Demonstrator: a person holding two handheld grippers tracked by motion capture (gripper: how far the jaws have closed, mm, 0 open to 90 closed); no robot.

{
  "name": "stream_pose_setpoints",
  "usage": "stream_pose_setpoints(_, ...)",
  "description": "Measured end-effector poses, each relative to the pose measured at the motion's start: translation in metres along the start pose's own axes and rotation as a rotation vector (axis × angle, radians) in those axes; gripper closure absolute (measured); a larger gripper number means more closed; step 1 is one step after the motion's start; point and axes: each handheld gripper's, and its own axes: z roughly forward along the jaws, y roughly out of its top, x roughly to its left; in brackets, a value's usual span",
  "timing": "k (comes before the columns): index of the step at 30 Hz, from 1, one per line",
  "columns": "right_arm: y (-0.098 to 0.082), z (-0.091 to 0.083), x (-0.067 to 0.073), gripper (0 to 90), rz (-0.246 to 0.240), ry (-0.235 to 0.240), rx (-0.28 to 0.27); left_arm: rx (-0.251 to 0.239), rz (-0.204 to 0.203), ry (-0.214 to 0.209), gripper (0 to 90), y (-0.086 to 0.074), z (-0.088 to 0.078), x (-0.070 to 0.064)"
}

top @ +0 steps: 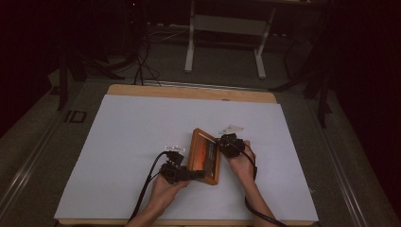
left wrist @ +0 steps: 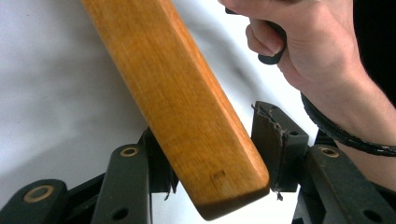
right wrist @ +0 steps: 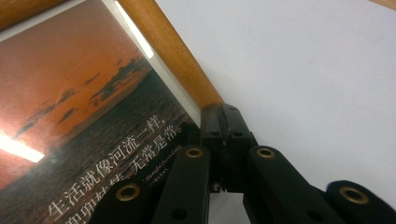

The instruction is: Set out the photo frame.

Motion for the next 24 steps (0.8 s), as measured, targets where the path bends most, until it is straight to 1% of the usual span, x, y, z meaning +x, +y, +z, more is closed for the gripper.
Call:
stream_pose_setpoints(1, 0.0, 0.0, 0.0, 88.6, 0.0, 0.0, 0.0, 0.0, 0.0, 0.0, 54.2, 0.0, 0.0, 0.0)
stream_pose_setpoints(4, -0.001, -0.001, -0.003, 87.1, 0.006, -0.01, 0.0, -0.017, -0.035, 0.002, 57.1, 0.002, -0.006, 0.007)
stream_pose_setpoints(6, -0.002, -0.002, -0.005, 86.7, 0.015, -0.012, -0.002, -0.031, -0.05, 0.011, 59.1, 0.004, -0.01, 0.012)
stream_pose_setpoints(7, -0.002, -0.002, -0.005, 86.7, 0.015, -0.012, -0.002, -0.031, -0.05, 0.011, 60.0, 0.004, -0.01, 0.012)
stream_pose_setpoints(8, -0.003, -0.003, -0.008, 86.2, 0.024, -0.017, -0.001, -0.041, -0.062, 0.013, 61.0, 0.005, -0.013, 0.016)
stream_pose_setpoints(12, -0.005, -0.005, -0.011, 84.5, 0.033, -0.014, -0.003, -0.046, -0.073, 0.004, 62.6, 0.008, -0.015, 0.019)
stream_pose_setpoints(17, -0.005, -0.011, -0.012, 80.4, 0.036, -0.001, -0.016, -0.061, -0.053, 0.023, 64.8, 0.012, -0.018, 0.019)
stream_pose_setpoints(20, -0.004, -0.016, -0.013, 77.7, 0.044, 0.003, -0.031, -0.087, -0.05, 0.028, 67.8, 0.015, -0.023, 0.019)
stream_pose_setpoints(22, -0.003, -0.021, -0.015, 75.1, 0.053, 0.018, -0.043, -0.092, -0.029, 0.036, 69.2, 0.017, -0.025, 0.019)
stream_pose_setpoints(24, -0.003, -0.023, -0.014, 72.9, 0.046, 0.02, -0.046, -0.093, -0.007, 0.047, 69.4, 0.018, -0.027, 0.018)
